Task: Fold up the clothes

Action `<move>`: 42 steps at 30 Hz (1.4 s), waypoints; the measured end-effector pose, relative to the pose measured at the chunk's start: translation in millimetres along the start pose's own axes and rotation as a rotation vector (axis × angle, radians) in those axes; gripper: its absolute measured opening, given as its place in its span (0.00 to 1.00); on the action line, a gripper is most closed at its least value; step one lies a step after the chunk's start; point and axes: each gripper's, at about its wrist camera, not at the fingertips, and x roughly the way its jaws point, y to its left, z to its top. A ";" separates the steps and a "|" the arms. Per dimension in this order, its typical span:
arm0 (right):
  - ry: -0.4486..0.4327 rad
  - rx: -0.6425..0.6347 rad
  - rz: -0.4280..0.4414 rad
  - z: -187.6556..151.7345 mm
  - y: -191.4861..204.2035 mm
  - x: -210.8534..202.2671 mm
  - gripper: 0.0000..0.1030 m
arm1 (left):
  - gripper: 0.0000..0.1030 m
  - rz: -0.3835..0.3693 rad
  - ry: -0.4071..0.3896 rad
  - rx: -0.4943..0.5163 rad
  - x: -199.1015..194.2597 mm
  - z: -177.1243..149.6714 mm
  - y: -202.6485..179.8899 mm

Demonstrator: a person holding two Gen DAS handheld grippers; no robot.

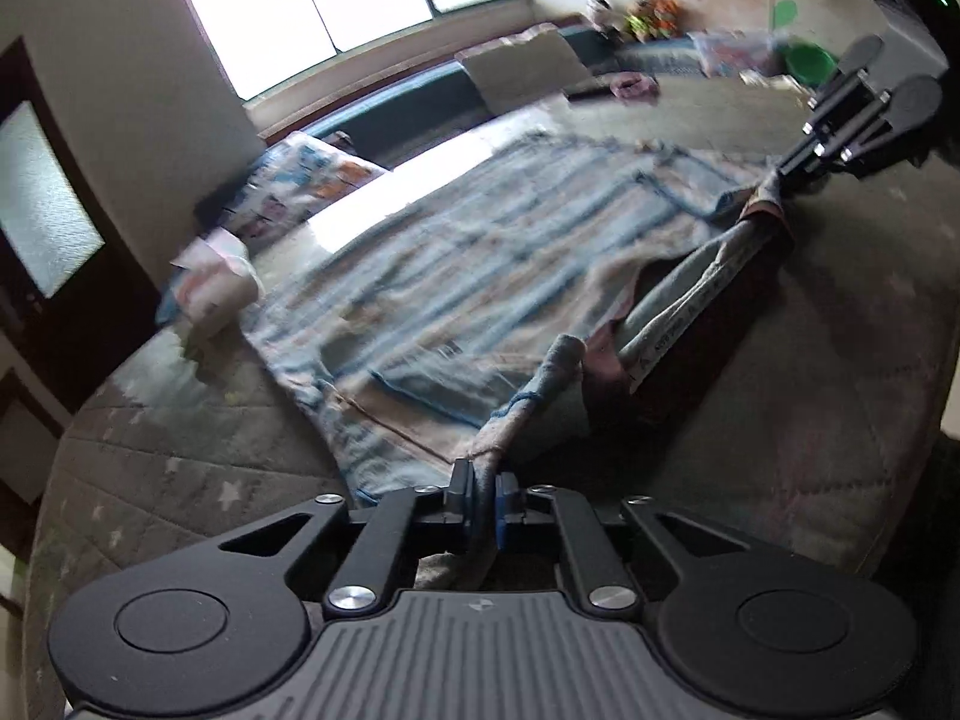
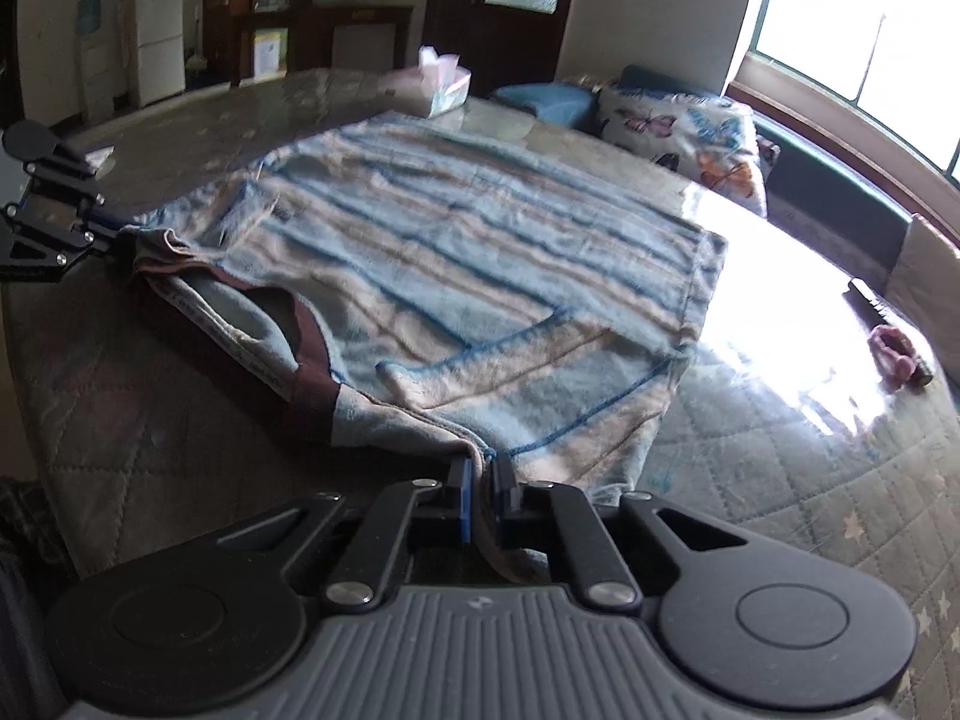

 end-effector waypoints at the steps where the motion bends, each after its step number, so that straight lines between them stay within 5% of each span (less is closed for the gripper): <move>1: -0.015 0.001 -0.005 0.2 1.1 -6.9 0.05 | 0.06 0.009 -0.014 -0.012 -5.7 1.4 0.8; 13: -0.205 -0.011 -0.061 4.3 20.2 -99.9 0.05 | 0.05 0.069 -0.186 -0.055 -112.9 16.3 2.1; 18: -0.300 -0.040 -0.090 19.0 24.9 -134.5 0.05 | 0.05 0.089 -0.232 -0.087 -117.0 30.3 18.8; 26: -0.293 -0.068 -0.119 67.8 -2.1 -89.9 0.05 | 0.05 0.092 -0.185 -0.107 -47.0 61.9 58.7; 33: -0.204 -0.037 -0.115 114.7 -45.1 -11.7 0.05 | 0.05 0.057 -0.081 -0.113 41.2 87.3 94.6; 42: -0.082 0.068 -0.105 127.0 -85.3 87.0 0.06 | 0.09 -0.006 0.066 -0.228 144.5 91.5 124.5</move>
